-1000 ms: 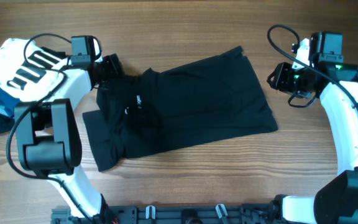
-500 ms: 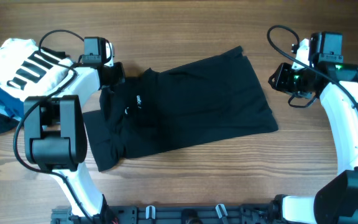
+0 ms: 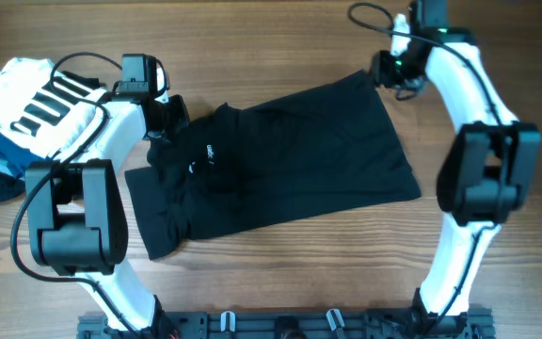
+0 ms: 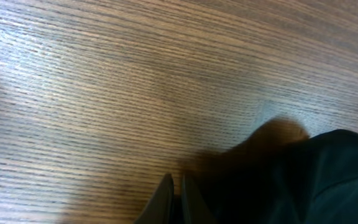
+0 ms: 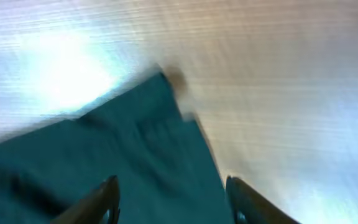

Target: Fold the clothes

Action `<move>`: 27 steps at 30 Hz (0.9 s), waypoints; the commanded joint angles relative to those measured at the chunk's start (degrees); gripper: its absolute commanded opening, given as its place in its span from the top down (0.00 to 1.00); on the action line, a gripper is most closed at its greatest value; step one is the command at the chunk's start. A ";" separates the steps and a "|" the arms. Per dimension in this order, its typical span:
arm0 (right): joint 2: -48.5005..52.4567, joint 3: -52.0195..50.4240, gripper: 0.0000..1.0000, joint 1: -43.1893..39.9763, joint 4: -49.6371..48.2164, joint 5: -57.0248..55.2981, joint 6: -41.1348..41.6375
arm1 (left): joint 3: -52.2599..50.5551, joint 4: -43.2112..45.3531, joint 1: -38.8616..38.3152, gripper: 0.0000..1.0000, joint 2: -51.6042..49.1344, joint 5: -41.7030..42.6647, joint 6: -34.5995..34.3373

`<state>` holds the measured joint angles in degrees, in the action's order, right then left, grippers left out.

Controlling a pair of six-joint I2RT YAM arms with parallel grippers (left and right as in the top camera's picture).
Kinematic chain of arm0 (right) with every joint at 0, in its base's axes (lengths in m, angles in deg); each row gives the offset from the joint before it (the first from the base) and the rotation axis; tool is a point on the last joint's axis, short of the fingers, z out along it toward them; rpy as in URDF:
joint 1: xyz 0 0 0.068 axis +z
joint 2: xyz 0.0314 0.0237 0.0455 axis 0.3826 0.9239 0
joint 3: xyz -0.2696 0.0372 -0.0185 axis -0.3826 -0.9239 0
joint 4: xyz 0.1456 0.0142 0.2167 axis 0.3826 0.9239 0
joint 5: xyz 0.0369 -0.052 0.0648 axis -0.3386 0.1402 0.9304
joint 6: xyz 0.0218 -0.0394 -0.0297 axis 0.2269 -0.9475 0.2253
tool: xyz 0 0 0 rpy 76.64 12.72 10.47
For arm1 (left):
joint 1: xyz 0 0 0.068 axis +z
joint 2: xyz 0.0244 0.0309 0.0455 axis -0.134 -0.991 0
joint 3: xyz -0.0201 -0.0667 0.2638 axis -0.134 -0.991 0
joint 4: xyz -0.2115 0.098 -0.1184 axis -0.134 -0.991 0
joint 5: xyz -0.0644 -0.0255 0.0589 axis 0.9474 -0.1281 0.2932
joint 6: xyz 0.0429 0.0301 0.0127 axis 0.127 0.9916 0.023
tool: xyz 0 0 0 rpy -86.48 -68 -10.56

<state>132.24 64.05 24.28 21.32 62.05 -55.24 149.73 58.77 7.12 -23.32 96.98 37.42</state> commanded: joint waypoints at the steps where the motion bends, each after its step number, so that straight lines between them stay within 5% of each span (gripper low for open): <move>1: 5.33 1.36 0.43 2.93 -5.33 -1.07 1.81 | -0.33 0.00 0.31 0.96 1.31 1.25 -1.95; 4: 8.35 1.33 0.45 3.65 -8.44 -1.44 6.27 | -0.33 0.00 0.31 0.96 1.31 1.25 -1.92; 7: 9.22 1.31 0.61 3.65 -9.27 -1.46 7.72 | -0.33 0.07 0.31 0.96 1.31 1.25 -1.92; 9: 9.20 1.33 0.64 3.50 -9.14 -1.46 7.61 | -0.33 0.07 0.31 0.96 1.31 1.25 -1.92; 11: 9.22 1.29 0.90 3.63 -8.41 -2.75 7.56 | -0.33 0.07 0.31 0.96 1.31 1.25 -1.95; 13: 9.22 1.27 0.96 3.63 -8.35 -2.75 7.61 | -0.33 0.02 0.31 0.96 1.31 1.25 -1.95; 22: -0.35 1.33 0.96 1.88 -4.94 -8.41 10.75 | -0.31 0.13 0.74 0.96 5.31 1.22 -1.90; 24: -1.14 1.33 0.55 2.12 -5.75 -6.12 9.51 | -0.31 0.07 0.72 0.96 6.23 1.25 -1.92; 27: 1.05 1.16 0.51 2.75 -6.45 -5.01 9.09 | -0.33 -0.37 0.68 0.96 6.14 1.25 -1.95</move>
<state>132.33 64.56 26.09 15.40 55.93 -45.84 149.71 58.74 7.49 -18.25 97.51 36.44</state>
